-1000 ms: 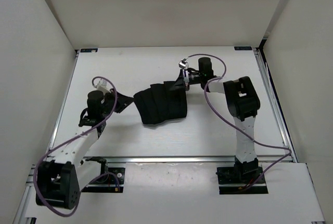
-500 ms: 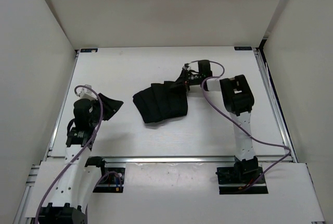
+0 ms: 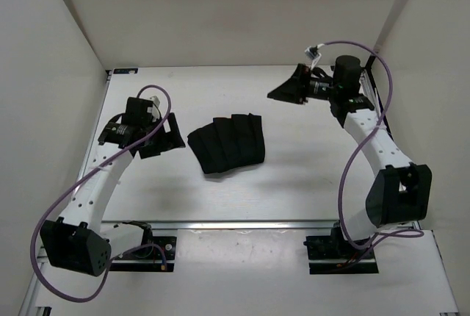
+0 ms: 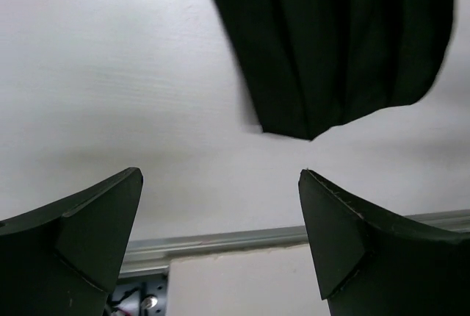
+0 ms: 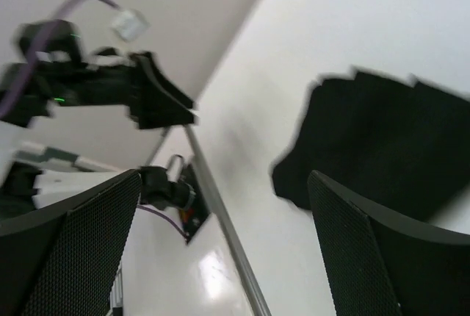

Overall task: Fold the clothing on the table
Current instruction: Fold the skirt

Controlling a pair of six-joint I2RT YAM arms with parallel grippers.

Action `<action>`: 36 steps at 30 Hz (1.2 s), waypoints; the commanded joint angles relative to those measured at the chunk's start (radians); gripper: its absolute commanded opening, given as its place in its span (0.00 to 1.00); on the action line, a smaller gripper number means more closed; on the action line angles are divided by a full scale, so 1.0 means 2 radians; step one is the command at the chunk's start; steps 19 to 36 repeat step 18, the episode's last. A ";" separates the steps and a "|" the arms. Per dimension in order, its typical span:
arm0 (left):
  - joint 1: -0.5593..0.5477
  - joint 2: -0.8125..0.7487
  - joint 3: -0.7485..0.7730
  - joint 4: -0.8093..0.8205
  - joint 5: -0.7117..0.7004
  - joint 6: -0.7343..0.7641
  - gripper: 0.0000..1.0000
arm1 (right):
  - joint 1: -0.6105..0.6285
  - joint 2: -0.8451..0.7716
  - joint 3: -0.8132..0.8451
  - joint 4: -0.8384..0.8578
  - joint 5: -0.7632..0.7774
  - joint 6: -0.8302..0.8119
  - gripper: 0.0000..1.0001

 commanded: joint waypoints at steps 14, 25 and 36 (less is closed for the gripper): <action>-0.050 -0.029 0.051 -0.038 0.001 0.060 0.99 | -0.113 -0.064 -0.107 -0.305 0.128 -0.296 0.99; -0.066 -0.010 0.078 -0.065 -0.028 0.080 0.98 | -0.110 -0.090 -0.138 -0.287 0.135 -0.289 0.99; -0.066 -0.010 0.078 -0.065 -0.028 0.080 0.98 | -0.110 -0.090 -0.138 -0.287 0.135 -0.289 0.99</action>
